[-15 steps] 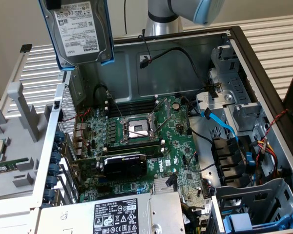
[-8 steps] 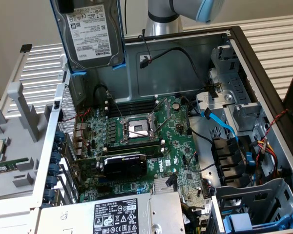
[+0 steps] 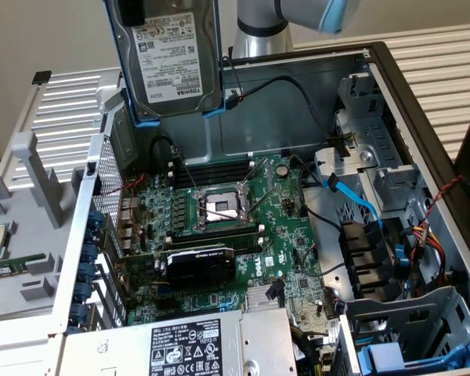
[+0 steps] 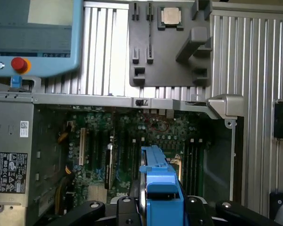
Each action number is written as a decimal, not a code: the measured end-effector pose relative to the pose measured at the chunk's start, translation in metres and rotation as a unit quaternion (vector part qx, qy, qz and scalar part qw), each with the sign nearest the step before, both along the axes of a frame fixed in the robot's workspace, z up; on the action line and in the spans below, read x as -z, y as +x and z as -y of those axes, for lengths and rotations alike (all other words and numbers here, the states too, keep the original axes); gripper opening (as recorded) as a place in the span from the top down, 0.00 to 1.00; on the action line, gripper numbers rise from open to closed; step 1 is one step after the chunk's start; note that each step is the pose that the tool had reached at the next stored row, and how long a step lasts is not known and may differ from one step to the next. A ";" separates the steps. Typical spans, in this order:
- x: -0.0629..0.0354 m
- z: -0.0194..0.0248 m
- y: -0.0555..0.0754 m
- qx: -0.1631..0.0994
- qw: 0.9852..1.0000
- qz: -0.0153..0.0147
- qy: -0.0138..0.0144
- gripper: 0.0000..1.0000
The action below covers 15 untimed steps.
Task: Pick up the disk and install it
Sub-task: 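Pick up the disk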
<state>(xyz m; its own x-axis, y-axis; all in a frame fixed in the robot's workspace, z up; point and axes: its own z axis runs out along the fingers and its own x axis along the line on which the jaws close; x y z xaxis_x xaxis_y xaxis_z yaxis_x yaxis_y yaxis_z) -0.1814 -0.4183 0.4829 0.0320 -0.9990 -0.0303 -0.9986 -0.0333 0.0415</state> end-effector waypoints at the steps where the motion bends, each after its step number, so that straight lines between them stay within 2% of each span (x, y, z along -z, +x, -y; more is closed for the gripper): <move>1: 0.0001 0.0008 0.004 0.000 1.000 -0.001 0.000 0.63; 6: 0.0000 0.0039 0.021 0.000 1.000 -0.005 0.000 0.63; 10: 0.0001 0.0086 0.024 0.000 1.000 -0.013 0.001 0.63; 15: 0.0000 0.0141 0.041 0.000 1.000 -0.014 0.002 0.63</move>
